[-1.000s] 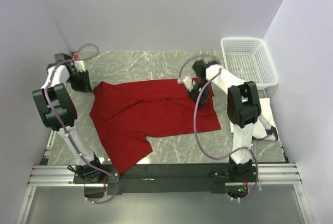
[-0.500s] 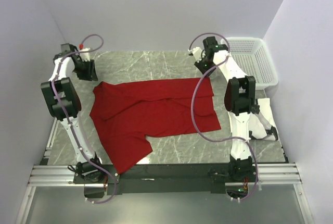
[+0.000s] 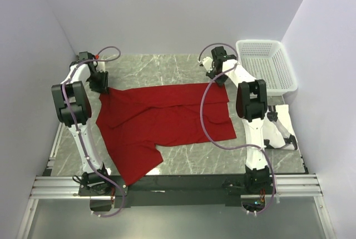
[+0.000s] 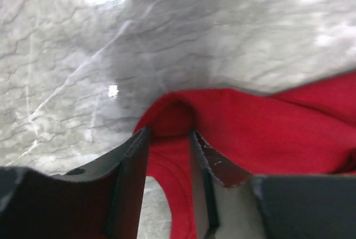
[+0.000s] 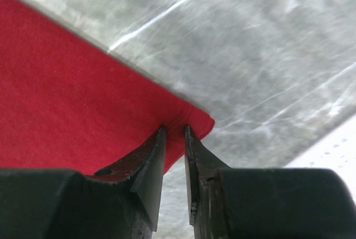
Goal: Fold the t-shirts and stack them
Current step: Fold the tshirt
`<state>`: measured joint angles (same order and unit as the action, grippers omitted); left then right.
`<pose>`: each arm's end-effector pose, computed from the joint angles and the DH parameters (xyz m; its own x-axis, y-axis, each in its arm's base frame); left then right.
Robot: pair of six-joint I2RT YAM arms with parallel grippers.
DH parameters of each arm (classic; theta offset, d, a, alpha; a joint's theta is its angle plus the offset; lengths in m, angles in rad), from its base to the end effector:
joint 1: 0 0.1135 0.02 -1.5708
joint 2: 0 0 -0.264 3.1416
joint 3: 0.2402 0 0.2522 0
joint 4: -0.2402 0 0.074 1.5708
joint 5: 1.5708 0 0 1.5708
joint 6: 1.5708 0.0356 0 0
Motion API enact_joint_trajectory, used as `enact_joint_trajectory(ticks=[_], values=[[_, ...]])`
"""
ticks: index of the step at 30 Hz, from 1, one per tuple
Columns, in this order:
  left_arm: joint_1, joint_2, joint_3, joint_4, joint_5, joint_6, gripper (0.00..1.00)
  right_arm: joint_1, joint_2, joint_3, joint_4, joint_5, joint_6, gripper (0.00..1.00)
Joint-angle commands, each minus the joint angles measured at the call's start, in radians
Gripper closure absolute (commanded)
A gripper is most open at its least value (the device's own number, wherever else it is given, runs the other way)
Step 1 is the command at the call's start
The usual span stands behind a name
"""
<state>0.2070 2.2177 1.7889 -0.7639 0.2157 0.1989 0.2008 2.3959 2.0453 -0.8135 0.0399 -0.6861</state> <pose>0.4586 0.0885 0.1758 -0.9160 0.0049 -0.4012 0.0587 0.9908 -0.1221 0.4980 0.0999 0.1642 -0.5799 -0.7640 -0.2829 -0.7124 0.6440 -0.2790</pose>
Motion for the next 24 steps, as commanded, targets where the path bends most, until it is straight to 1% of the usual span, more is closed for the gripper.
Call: enact_joint_trajectory(ticks=[1, 4, 6, 8, 9, 10, 11, 12, 13, 14, 15, 16, 17, 18, 20, 21, 23, 24], values=[[0.005, 0.010, -0.017, 0.005, -0.102, -0.009, 0.61, 0.009, 0.040, 0.029, 0.034, 0.078, -0.020, 0.73], [0.019, -0.001, -0.042, 0.014, -0.137, 0.000, 0.65, 0.011, 0.058, 0.041, 0.036, 0.101, -0.027, 0.73], [0.032, 0.000, -0.048, 0.021, -0.147, 0.007, 0.70, 0.011, 0.075, 0.058, 0.031, 0.113, -0.024, 0.74], [0.043, 0.017, -0.022, 0.025, -0.154, 0.004, 0.75, 0.009, 0.091, 0.067, 0.028, 0.118, -0.023, 0.74], [0.048, 0.022, -0.005, 0.017, -0.139, 0.001, 0.76, 0.011, 0.092, 0.075, 0.025, 0.117, -0.020, 0.74], [0.052, 0.025, 0.032, 0.008, -0.109, 0.002, 0.75, 0.011, 0.092, 0.078, 0.022, 0.112, -0.018, 0.74], [0.060, 0.017, 0.046, -0.015, -0.007, 0.017, 0.70, 0.012, 0.086, 0.078, 0.020, 0.106, -0.007, 0.75], [0.065, -0.024, 0.050, -0.024, 0.048, 0.031, 0.68, 0.012, 0.080, 0.081, 0.016, 0.083, -0.001, 0.74], [0.068, -0.056, 0.034, -0.031, 0.112, 0.054, 0.65, 0.012, 0.056, 0.081, 0.010, 0.065, 0.003, 0.74], [0.068, -0.093, 0.015, -0.035, 0.163, 0.103, 0.59, 0.017, 0.040, 0.078, 0.010, 0.051, 0.014, 0.74], [0.068, -0.131, -0.008, -0.043, 0.235, 0.125, 0.57, 0.018, 0.023, 0.063, 0.010, 0.038, 0.020, 0.73], [0.066, -0.206, -0.058, -0.049, 0.260, 0.141, 0.56, 0.020, 0.005, 0.056, 0.005, 0.008, 0.022, 0.72], [0.066, -0.239, -0.078, -0.064, 0.283, 0.180, 0.54, 0.026, -0.035, 0.047, 0.002, -0.026, 0.034, 0.71], [0.066, -0.265, -0.097, -0.121, 0.315, 0.195, 0.53, 0.031, -0.055, 0.026, 0.002, -0.037, 0.040, 0.69], [0.066, -0.326, -0.146, -0.184, 0.336, 0.249, 0.53, 0.040, -0.118, 0.004, -0.001, -0.099, 0.048, 0.66], [0.066, -0.366, -0.199, -0.214, 0.337, 0.258, 0.53, 0.045, -0.136, -0.017, 0.004, -0.106, 0.054, 0.65], [0.065, -0.404, -0.265, -0.230, 0.327, 0.275, 0.52, 0.051, -0.184, -0.025, -0.004, -0.139, 0.062, 0.62], [0.065, -0.435, -0.328, -0.232, 0.314, 0.277, 0.52, 0.057, -0.198, -0.027, -0.004, -0.146, 0.071, 0.62]])
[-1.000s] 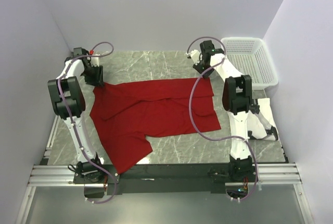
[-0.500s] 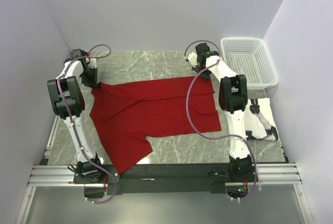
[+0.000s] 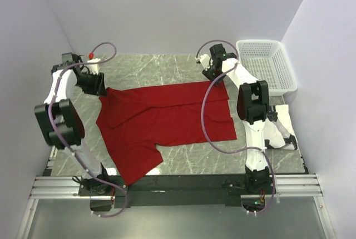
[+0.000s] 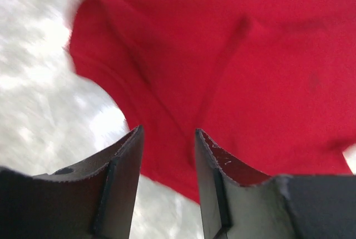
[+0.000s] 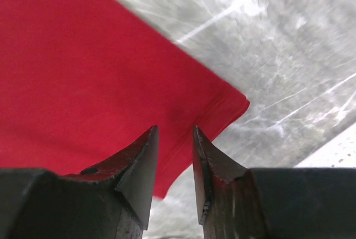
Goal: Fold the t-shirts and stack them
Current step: Fold the tshirt
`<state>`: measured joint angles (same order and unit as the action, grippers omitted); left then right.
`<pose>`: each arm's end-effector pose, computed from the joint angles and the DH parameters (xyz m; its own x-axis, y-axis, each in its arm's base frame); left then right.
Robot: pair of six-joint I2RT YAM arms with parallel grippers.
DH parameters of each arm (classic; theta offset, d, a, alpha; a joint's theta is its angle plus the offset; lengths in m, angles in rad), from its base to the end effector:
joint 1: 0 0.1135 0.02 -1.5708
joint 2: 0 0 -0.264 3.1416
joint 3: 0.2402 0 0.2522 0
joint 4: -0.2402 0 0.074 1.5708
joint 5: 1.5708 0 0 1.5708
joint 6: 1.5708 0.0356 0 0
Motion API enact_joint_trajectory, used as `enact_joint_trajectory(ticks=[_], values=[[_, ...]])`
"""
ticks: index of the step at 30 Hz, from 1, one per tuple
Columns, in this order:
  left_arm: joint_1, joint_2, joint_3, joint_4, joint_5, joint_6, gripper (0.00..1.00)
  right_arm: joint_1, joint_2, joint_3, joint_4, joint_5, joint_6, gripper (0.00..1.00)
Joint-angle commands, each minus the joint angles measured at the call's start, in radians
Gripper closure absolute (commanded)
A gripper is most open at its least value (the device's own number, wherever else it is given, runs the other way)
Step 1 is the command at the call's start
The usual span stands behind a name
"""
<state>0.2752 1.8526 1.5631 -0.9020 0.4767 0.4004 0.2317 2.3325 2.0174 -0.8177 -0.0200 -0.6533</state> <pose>0.3744 0.0887 0.2565 -0.8536 0.1188 -0.5071 0.2767 0.9284 -0.2482 0.4866 0.1155 0.1864 -0.5554 -0.7554 -0.3478 -0.7246 0.6448 -0.2434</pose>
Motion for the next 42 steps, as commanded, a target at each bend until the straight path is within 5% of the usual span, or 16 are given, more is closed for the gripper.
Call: enact_joint_trajectory(ticks=[1, 6, 24, 34, 42], values=[[-0.005, -0.082, -0.130, -0.101, 0.048, 0.083, 0.52, 0.024, -0.151, 0.006, -0.008, -0.101, 0.043, 0.61], [-0.021, -0.116, -0.257, -0.055, -0.042, 0.066, 0.50, 0.049, -0.185, 0.018, -0.072, -0.156, 0.070, 0.61], [-0.088, 0.037, -0.279, -0.058, -0.125, 0.014, 0.57, 0.051, -0.229, -0.075, -0.052, -0.124, 0.084, 0.62], [-0.103, -0.070, -0.278, -0.121, -0.040, 0.064, 0.98, 0.051, -0.225, -0.079, -0.058, -0.121, 0.092, 0.63], [-0.157, -0.187, -0.284, -0.212, 0.017, 0.106, 0.99, 0.051, -0.222, -0.077, -0.063, -0.116, 0.087, 0.63]])
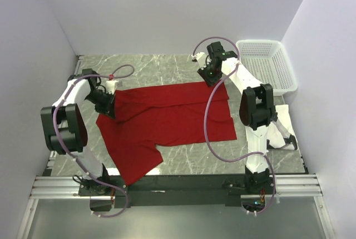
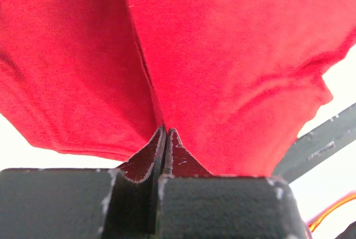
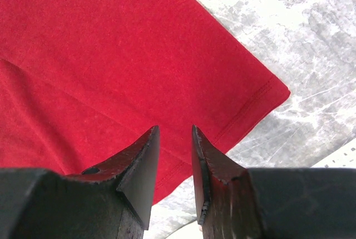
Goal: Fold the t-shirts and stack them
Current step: Fold the tshirt
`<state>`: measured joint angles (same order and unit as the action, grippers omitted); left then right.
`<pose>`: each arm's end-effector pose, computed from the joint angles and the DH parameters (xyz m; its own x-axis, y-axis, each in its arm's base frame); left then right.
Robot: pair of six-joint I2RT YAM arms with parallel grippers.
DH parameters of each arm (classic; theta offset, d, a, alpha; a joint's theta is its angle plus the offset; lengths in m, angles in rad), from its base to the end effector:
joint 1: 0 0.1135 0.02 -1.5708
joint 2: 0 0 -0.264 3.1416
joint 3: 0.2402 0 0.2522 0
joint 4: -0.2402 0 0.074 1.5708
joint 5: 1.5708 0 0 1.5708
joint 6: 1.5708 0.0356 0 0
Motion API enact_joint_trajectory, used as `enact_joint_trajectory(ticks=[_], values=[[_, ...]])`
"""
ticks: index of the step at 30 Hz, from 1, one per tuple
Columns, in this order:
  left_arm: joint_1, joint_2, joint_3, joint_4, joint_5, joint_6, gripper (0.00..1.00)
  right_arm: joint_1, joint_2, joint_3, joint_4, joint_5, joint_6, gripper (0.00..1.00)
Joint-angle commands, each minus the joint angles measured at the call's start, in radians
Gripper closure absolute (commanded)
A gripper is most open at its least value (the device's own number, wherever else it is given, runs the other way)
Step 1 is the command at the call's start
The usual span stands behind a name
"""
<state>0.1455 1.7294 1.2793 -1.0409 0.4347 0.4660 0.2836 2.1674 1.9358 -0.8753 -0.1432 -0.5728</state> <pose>0.3157 0.0311 0.2157 -0.9253 0.2763 -0.2598 0.3554 0.8710 -0.3392 0.4492 0.1362 0.2364 -0.5382 -0.7156 -0.4452 -0.7496 0.6479 -0.1353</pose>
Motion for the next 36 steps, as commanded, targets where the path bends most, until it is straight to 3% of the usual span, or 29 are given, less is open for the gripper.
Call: enact_joint_trajectory(ticks=[1, 23, 26, 27, 32, 36], values=[[-0.047, -0.073, -0.004, -0.076, 0.058, 0.043, 0.99, -0.001, -0.058, 0.005, -0.005, 0.007, 0.007, 0.63], [-0.139, -0.122, -0.055, -0.150, 0.113, 0.103, 0.99, -0.001, -0.029, 0.005, -0.013, 0.005, 0.007, 0.63], [-0.162, -0.123, -0.080, -0.127, 0.076, 0.099, 0.81, -0.001, -0.027, 0.008, -0.019, 0.001, 0.007, 0.63], [-0.162, -0.123, -0.087, -0.117, 0.067, 0.103, 0.70, -0.001, -0.027, 0.008, -0.021, 0.001, 0.005, 0.63], [-0.158, -0.117, -0.052, -0.117, 0.088, 0.151, 0.55, -0.001, -0.037, 0.003, -0.028, -0.007, 0.002, 0.63], [-0.156, -0.050, 0.047, -0.015, 0.124, 0.056, 0.50, -0.001, -0.049, -0.021, -0.021, -0.009, 0.004, 0.63]])
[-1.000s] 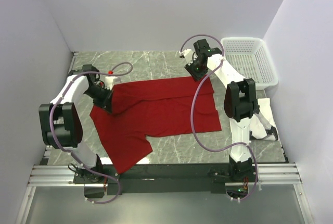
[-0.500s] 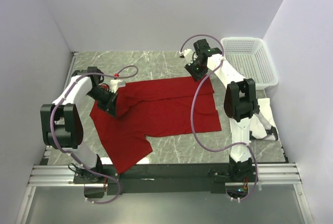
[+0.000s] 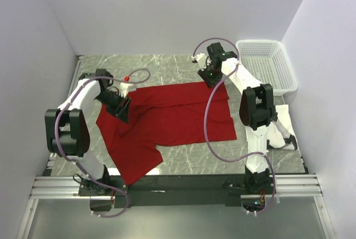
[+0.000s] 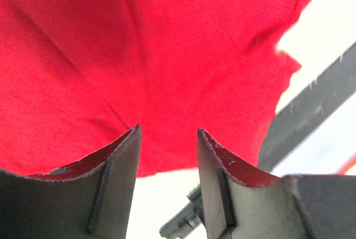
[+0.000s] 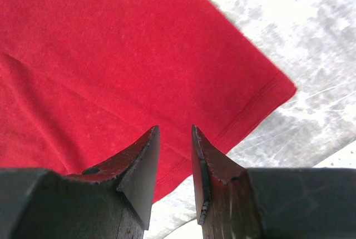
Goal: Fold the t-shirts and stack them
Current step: Fold the tshirt
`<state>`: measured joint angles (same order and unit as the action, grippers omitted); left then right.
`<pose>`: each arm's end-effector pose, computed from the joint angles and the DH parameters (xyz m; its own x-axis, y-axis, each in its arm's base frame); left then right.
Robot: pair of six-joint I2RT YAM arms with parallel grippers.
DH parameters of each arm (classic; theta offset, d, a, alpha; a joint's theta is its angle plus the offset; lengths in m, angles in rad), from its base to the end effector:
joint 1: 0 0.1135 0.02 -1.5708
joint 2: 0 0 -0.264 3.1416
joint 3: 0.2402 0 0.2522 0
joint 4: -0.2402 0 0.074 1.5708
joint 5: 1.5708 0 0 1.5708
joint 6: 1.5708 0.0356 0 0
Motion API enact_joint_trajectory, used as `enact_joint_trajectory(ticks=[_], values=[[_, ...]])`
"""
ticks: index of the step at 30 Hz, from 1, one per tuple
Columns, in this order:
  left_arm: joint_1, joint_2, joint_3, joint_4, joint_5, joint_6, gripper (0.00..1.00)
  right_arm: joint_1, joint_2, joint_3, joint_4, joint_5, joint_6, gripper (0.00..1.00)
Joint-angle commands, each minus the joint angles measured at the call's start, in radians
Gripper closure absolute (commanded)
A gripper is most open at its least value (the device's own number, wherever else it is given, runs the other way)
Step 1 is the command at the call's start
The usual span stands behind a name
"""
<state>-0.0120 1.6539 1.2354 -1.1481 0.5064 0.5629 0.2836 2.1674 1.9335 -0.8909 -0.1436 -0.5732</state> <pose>0.2903 -0.0208 0.2267 -0.8389 0.4768 -0.2624 0.5442 0.7331 -0.4080 0.4475 0.1357 0.2349 -0.5454 -0.7180 -0.4324 -0.7522 0.6469 -0.1255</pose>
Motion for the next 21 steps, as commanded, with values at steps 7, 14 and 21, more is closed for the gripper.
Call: enact_joint_trajectory(ticks=[7, 14, 21], values=[[0.003, 0.280, 0.294, 0.255, 0.086, -0.239, 0.50, -0.001, -0.063, -0.042, 0.000, -0.010, 0.016, 0.63], [0.003, 0.406, 0.375, 0.306, 0.055, -0.278, 0.49, -0.003, -0.086, -0.083, 0.018, -0.001, 0.013, 0.63], [-0.011, 0.399, 0.329, 0.306, 0.073, -0.252, 0.51, -0.011, -0.098, -0.100, 0.021, 0.006, 0.007, 0.63]])
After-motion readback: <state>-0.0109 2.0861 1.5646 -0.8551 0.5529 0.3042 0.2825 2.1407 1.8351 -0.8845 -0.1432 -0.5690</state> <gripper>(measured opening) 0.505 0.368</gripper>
